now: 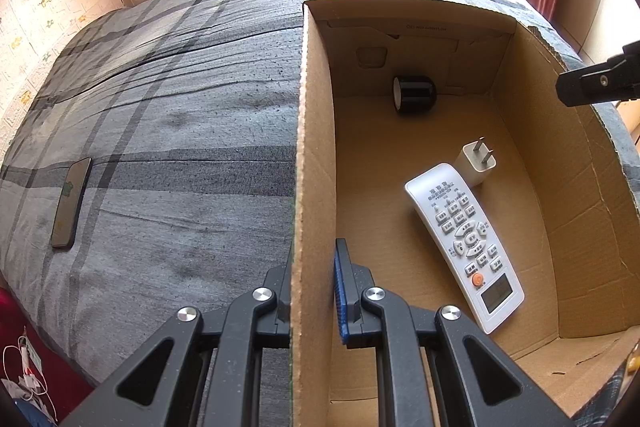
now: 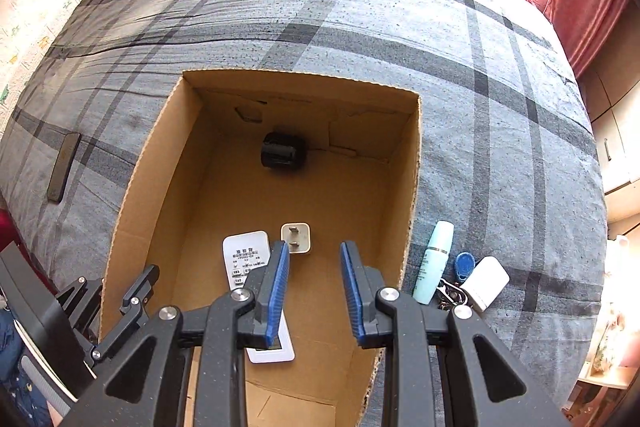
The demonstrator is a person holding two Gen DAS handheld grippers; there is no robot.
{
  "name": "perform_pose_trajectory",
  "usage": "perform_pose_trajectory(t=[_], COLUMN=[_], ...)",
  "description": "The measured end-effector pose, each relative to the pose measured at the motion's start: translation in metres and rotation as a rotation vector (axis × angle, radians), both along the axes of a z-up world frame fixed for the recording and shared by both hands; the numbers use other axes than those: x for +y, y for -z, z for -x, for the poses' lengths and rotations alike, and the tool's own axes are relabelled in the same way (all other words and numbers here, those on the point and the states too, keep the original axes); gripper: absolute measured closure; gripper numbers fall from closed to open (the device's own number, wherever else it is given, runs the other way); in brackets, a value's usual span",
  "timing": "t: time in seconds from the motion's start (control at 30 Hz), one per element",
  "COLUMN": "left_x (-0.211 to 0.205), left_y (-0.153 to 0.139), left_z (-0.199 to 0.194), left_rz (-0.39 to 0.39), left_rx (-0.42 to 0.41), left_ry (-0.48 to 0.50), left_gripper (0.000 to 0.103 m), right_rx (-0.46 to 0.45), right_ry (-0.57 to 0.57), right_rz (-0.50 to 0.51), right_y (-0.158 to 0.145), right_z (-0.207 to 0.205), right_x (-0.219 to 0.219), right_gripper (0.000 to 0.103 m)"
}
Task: Organize rigid objects
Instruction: 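Withdraw the right gripper from the box back to the remaining items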
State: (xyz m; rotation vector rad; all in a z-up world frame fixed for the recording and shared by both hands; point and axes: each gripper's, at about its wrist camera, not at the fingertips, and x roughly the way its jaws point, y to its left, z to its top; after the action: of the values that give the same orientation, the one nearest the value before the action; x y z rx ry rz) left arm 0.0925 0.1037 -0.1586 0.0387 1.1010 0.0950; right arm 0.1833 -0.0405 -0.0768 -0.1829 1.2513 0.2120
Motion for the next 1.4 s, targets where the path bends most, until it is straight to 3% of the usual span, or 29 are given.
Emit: perform_pose_trajectory(t=[0.33,0.5,0.63,0.8,1.07,1.13,1.2,1.27,1.4], left_x=[0.0,0.0,0.0,0.0,0.0,-0.001,0.0,0.0,-0.001], left_y=[-0.001,-0.001,-0.001,-0.001,-0.001,-0.001,0.0,0.0,0.0], left_z=[-0.001,-0.001,-0.001,-0.001,-0.001,-0.001,-0.001,-0.001,-0.001], left_rz=[-0.003,-0.002,-0.004,-0.006,-0.009,-0.01,-0.007,-0.008,-0.008], left_rx=[0.002,0.003,0.004,0.003,0.003,0.004,0.005,0.005,0.006], left_ry=[0.001,0.001,0.001,0.003,0.004,0.004,0.004,0.003,0.003], left_gripper=[0.088,0.088,0.088,0.088,0.088,0.088,0.088,0.088,0.088], right_rx=[-0.027,-0.057,-0.069,-0.065,-0.034,-0.021,-0.002,0.005,0.026], right_ry=[0.038,0.097,0.152,0.203,0.278,0.296,0.31,0.322,0.361], right_rz=[-0.017,-0.006,0.004,0.013,0.036,0.037,0.031,0.015,0.014], right_y=[-0.017,-0.025,-0.028,-0.024,-0.003,0.004,0.013,0.021,0.037], right_z=[0.003,0.001,-0.002,-0.006,-0.009,-0.01,-0.013,-0.014,-0.019], right_x=[-0.035,-0.066,-0.091,-0.117,-0.148,-0.154,-0.159,-0.164,-0.174], right_gripper=[0.068,0.059,0.057,0.057,0.047,0.043,0.021,0.011,0.011])
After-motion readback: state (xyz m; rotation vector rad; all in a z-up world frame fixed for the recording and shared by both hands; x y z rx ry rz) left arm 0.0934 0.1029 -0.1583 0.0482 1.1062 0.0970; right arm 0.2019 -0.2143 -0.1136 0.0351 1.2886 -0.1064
